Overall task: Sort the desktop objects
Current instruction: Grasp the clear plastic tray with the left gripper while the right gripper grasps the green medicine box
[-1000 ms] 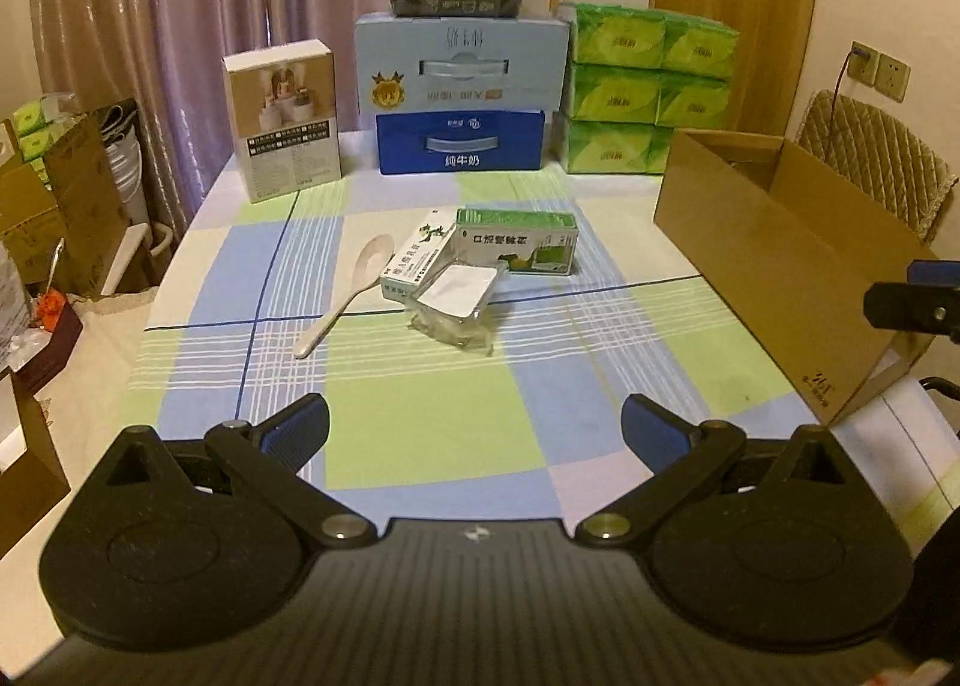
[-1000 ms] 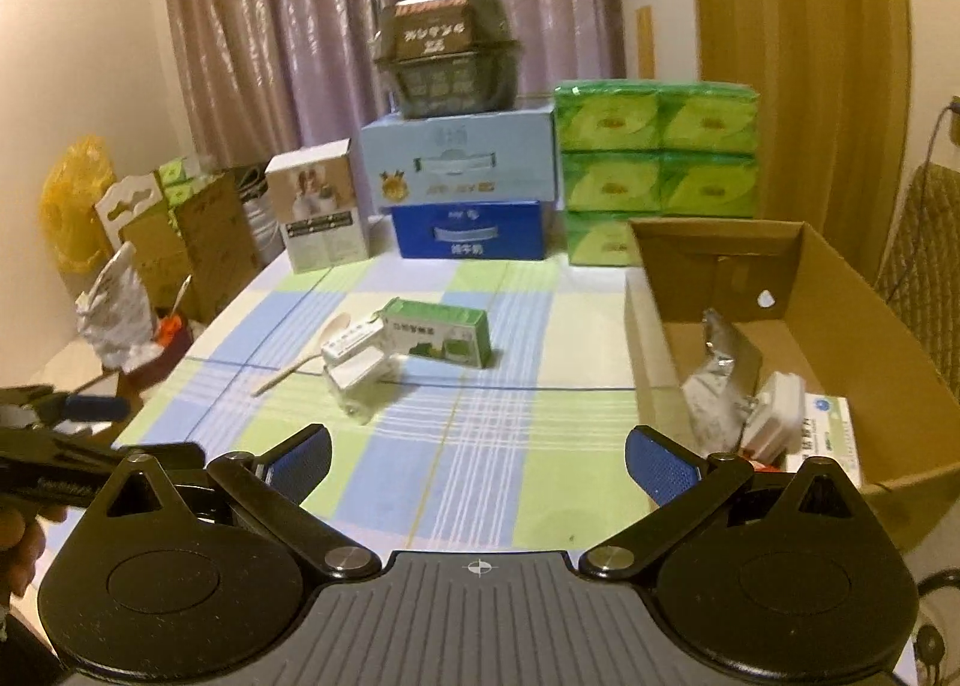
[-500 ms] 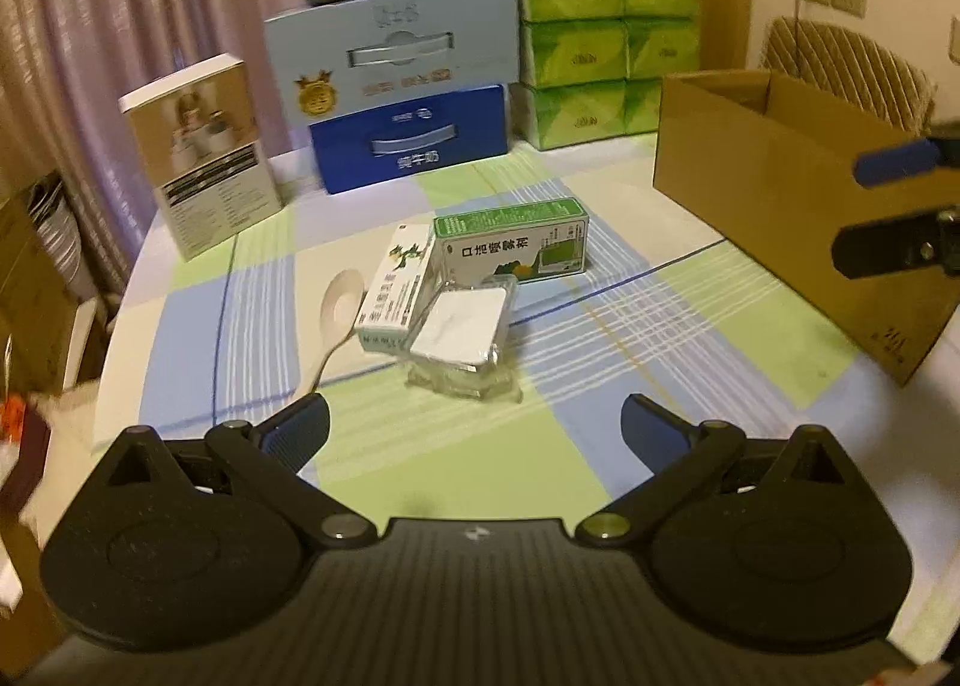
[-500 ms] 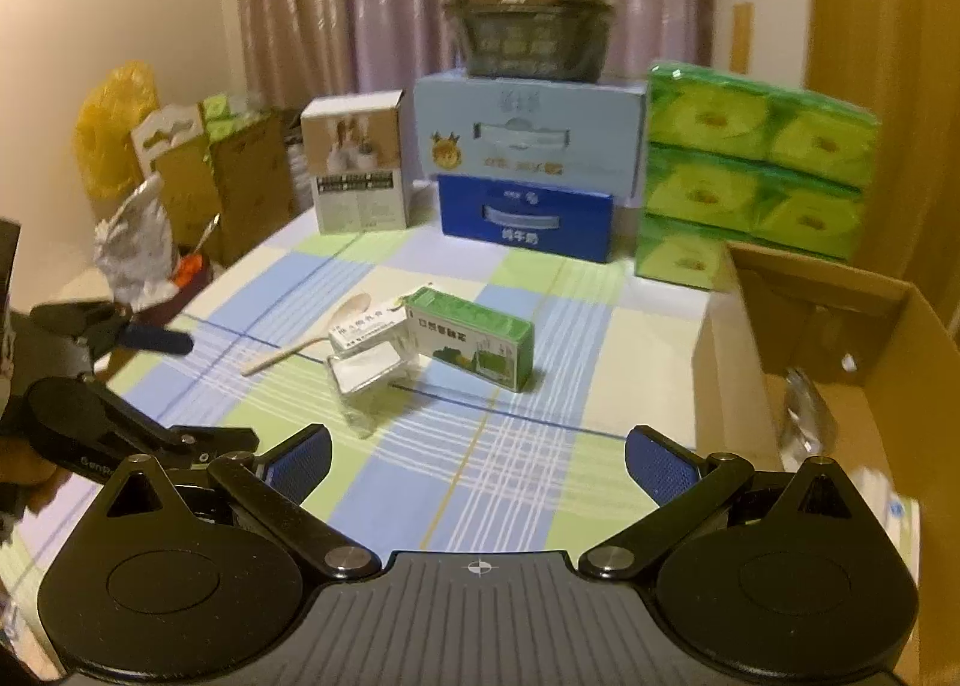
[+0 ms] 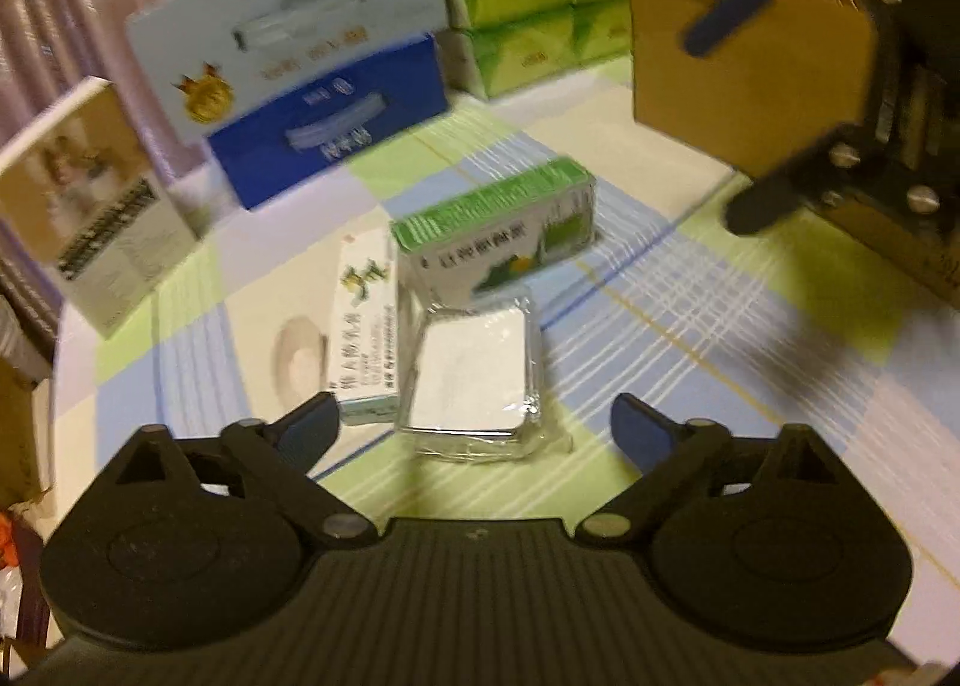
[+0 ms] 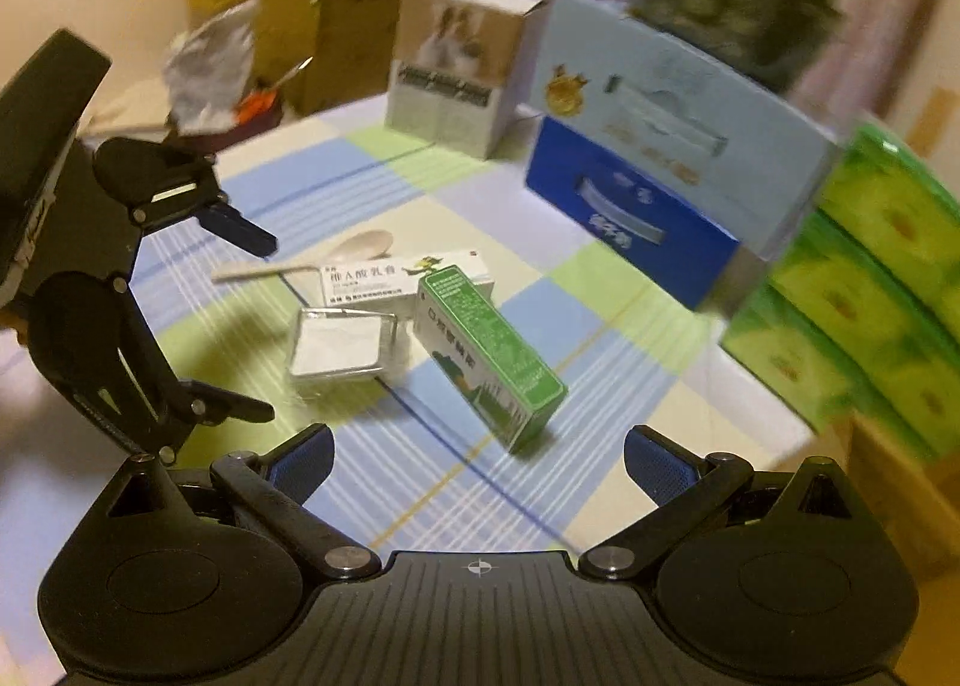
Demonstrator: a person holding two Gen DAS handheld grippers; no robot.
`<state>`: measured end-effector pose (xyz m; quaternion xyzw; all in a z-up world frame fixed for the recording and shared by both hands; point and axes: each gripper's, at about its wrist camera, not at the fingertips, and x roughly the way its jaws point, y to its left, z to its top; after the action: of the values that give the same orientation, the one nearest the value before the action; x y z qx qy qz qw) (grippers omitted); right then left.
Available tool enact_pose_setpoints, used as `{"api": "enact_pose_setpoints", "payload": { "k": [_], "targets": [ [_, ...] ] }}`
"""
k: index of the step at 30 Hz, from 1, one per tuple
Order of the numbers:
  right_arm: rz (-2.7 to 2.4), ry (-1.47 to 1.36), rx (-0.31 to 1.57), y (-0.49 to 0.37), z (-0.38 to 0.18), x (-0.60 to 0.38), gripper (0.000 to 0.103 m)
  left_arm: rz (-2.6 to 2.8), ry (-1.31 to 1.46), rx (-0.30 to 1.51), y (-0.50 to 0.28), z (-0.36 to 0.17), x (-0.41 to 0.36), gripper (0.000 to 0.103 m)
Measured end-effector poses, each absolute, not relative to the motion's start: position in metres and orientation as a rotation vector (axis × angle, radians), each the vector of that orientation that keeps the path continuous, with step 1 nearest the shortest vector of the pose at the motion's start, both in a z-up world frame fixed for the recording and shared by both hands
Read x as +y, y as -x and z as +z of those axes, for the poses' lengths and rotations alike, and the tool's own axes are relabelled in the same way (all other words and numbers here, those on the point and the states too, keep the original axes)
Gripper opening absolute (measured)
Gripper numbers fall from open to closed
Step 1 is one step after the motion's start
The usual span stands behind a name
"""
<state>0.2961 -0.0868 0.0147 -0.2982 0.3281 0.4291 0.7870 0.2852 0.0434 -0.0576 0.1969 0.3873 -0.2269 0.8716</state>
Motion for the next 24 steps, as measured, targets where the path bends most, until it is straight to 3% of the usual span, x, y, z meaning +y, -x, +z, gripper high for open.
{"api": "enact_pose_setpoints", "payload": {
  "k": [7,15,17,19,24],
  "targets": [
    [0.971,0.787,0.745,-0.34,-0.009,-0.059,0.087,-0.492,-0.428,0.87,-0.305,-0.076,0.046,0.082],
    [0.977,0.921,0.785,-0.363,-0.037,-0.023,0.081,-0.524,-0.384,0.892,-0.313,-0.084,0.047,0.074],
    [0.97,0.954,0.797,-0.365,-0.045,-0.017,0.075,-0.526,-0.378,0.895,-0.315,-0.086,0.047,0.072],
    [0.951,0.951,0.823,-0.368,-0.05,-0.012,0.059,-0.523,-0.368,0.893,-0.316,-0.087,0.047,0.069],
    [0.92,0.912,0.852,-0.368,-0.054,-0.009,0.04,-0.511,-0.349,0.884,-0.316,-0.085,0.05,0.058]
  ]
}}
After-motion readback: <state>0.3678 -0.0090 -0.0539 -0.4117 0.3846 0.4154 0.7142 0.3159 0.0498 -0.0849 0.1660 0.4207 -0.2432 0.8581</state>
